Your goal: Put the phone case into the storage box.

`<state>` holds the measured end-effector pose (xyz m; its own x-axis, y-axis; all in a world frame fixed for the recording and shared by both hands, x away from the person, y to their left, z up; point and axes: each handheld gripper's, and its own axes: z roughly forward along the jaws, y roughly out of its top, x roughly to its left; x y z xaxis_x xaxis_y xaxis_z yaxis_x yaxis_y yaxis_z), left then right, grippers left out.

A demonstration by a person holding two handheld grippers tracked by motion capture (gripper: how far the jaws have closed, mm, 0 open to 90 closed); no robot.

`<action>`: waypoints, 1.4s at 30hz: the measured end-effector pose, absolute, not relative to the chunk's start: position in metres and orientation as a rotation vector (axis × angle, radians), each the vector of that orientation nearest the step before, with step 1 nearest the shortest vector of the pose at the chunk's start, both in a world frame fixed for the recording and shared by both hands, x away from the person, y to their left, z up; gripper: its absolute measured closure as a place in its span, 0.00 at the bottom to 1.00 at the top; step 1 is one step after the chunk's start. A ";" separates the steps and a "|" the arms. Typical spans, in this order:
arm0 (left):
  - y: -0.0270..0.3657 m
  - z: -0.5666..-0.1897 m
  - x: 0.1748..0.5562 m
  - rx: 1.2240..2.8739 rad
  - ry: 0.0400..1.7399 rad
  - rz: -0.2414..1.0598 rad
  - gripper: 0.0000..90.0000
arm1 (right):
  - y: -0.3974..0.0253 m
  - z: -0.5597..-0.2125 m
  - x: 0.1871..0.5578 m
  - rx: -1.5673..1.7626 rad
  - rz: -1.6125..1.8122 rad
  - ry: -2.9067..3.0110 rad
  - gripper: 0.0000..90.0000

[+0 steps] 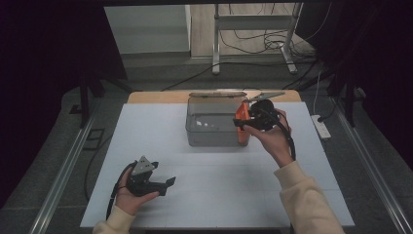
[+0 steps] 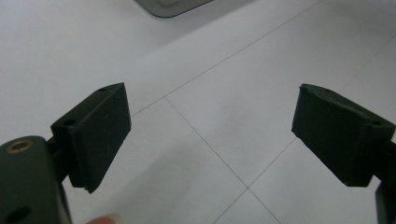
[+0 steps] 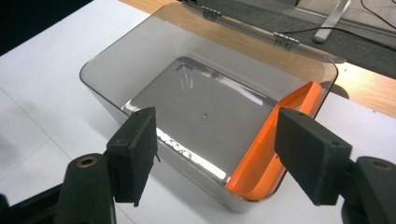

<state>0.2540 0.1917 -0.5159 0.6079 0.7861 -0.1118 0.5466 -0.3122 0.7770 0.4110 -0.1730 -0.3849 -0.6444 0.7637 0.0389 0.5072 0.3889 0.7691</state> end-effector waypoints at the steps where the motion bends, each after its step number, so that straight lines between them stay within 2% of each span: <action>1: 0.192 -0.516 0.254 2.006 1.053 0.366 0.13 | -0.174 -0.385 0.409 1.108 1.135 2.330 0.34; 19: 0.193 -0.516 0.255 2.007 1.057 0.377 0.13 | -0.194 -0.399 0.366 0.980 1.245 2.355 0.33; 42: 0.194 -0.518 0.256 2.005 1.067 0.370 0.13 | -0.259 -0.456 0.319 1.000 1.297 2.361 0.27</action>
<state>0.2557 0.1938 -0.5175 0.5985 0.7934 -0.1115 0.5535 -0.3088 0.7735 0.3190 -0.2592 -0.4558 -0.7261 0.6816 0.0910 0.4422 0.3615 0.8209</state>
